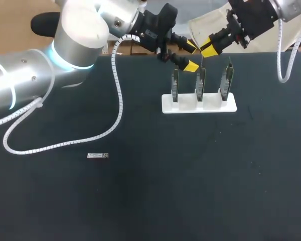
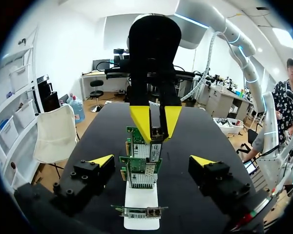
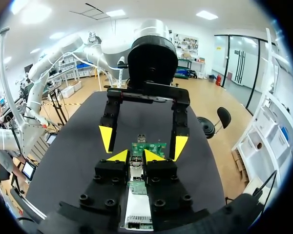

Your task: Pick up the optical module with the left hand, and insert it into the network port with the right hand.

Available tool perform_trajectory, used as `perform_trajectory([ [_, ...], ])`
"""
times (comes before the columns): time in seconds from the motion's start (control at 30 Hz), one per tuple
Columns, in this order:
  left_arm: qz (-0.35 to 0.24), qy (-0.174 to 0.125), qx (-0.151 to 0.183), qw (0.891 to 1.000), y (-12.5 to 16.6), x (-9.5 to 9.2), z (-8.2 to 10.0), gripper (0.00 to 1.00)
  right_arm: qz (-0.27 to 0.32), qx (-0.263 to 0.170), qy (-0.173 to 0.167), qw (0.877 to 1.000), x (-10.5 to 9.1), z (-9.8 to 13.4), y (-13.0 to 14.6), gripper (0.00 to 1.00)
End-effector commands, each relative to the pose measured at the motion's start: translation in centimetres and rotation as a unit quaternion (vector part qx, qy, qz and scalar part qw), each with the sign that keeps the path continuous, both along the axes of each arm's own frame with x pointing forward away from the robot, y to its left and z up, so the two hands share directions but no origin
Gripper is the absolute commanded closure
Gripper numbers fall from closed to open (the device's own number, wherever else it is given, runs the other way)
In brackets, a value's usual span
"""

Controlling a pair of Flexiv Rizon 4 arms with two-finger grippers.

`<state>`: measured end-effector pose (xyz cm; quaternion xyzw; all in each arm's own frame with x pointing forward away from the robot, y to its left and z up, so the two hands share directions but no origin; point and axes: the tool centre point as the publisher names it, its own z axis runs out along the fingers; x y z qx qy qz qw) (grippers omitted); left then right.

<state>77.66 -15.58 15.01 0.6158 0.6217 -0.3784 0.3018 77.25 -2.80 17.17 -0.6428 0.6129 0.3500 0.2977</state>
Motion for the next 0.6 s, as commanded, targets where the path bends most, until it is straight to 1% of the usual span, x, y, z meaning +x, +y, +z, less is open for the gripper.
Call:
perform_trajectory([
  [0.03, -0.002, 0.001, 0.001, 1.000, -0.07, 0.20, -0.01, 0.00, -0.004, -0.003, -0.004, 1.000, -0.21, -0.31, -0.01, 1.00],
  [0.3, -0.002, 0.001, 0.001, 1.000, -0.07, 0.20, -0.01, 0.00, -0.011, -0.002, -0.007, 1.000, -0.12, -0.17, -0.22, 1.00],
  [0.5, -0.002, 0.001, 0.001, 1.000, -0.07, 0.20, -0.01, 0.00, -0.008, -0.005, -0.009, 1.000, -0.42, -0.28, -0.17, 1.00],
  [0.53, -0.002, 0.001, 0.001, 1.000, -0.07, 0.20, -0.01, 0.00, -0.010, -0.002, -0.003, 1.000, -0.44, -0.32, -0.17, 1.00],
  [0.6, -0.002, 0.001, 0.001, 1.000, -0.07, 0.20, -0.01, 0.00, -0.011, -0.006, -0.005, 1.000, -0.40, -0.45, -0.26, 1.00],
])
